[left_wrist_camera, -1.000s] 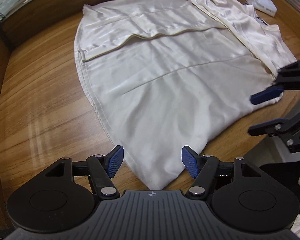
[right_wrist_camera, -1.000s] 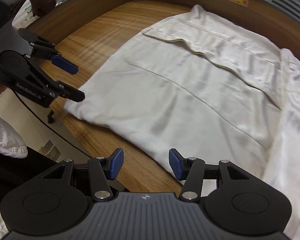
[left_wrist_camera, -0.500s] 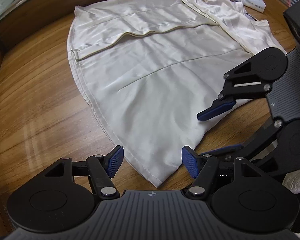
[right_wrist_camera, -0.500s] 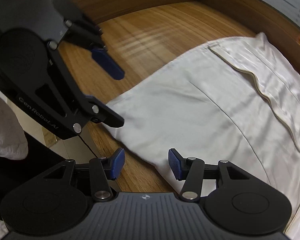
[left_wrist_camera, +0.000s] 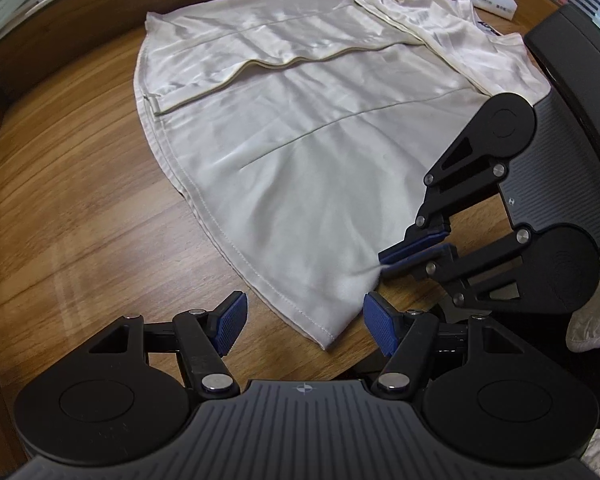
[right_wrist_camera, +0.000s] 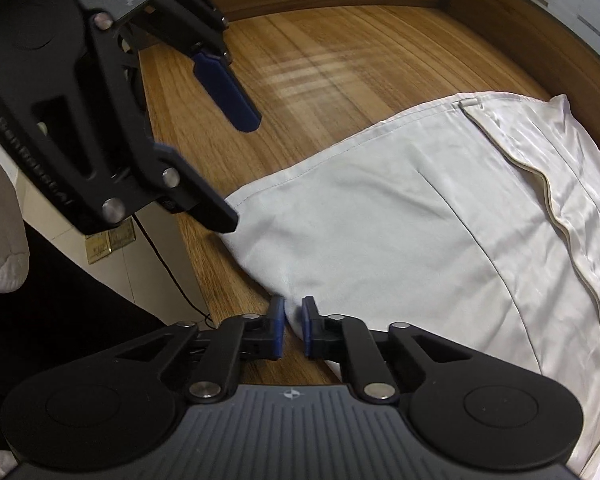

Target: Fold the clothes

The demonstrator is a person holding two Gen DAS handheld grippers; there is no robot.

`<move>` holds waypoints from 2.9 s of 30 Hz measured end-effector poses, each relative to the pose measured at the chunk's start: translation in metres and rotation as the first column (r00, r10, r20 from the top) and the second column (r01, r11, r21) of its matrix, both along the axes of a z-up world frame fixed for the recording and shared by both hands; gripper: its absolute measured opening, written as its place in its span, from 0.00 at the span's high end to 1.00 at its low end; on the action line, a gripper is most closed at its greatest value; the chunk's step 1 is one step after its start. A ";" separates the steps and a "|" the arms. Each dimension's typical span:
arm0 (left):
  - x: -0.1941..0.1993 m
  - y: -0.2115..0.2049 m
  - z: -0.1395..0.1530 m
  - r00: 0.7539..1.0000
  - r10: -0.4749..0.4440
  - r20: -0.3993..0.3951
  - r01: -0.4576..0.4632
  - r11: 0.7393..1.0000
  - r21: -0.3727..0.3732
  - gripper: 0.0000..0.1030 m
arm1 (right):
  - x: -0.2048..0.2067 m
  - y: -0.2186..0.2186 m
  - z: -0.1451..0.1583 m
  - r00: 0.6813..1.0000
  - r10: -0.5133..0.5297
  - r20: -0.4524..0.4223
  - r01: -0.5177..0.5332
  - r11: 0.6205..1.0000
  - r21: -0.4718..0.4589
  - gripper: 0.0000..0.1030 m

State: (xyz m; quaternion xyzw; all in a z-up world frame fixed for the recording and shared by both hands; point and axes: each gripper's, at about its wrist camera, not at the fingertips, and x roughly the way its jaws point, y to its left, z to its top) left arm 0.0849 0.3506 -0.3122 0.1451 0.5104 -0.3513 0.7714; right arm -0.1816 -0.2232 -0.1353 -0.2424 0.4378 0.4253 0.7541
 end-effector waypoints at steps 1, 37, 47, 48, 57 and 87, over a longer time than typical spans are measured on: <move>0.000 -0.001 0.001 1.000 -0.011 0.005 0.011 1.000 -0.004 0.35 | 0.001 -0.001 0.002 1.000 -0.008 -0.001 0.008 1.000 0.006 0.99; 0.028 -0.061 -0.009 0.954 -0.268 0.133 0.273 0.962 -0.020 0.35 | 0.046 -0.043 0.060 0.962 -0.273 -0.017 0.272 0.946 0.175 0.99; 0.033 -0.065 -0.008 0.941 -0.247 0.230 0.263 0.964 -0.041 0.97 | 0.042 -0.045 0.068 0.959 -0.284 -0.005 0.280 0.941 0.189 0.95; 0.033 -0.063 -0.008 0.943 -0.232 0.237 0.249 0.968 -0.045 0.97 | 0.042 -0.049 0.069 0.957 -0.291 -0.013 0.288 0.937 0.198 0.93; 0.040 -0.059 -0.001 0.963 -0.110 0.246 0.137 0.986 -0.095 0.97 | 0.021 -0.112 0.063 0.898 -0.441 -0.004 0.436 0.887 0.152 0.49; 0.051 -0.078 0.023 0.975 0.130 0.179 -0.109 0.986 -0.124 0.96 | -0.020 -0.295 -0.010 0.901 -0.429 0.062 0.433 0.885 -0.174 0.44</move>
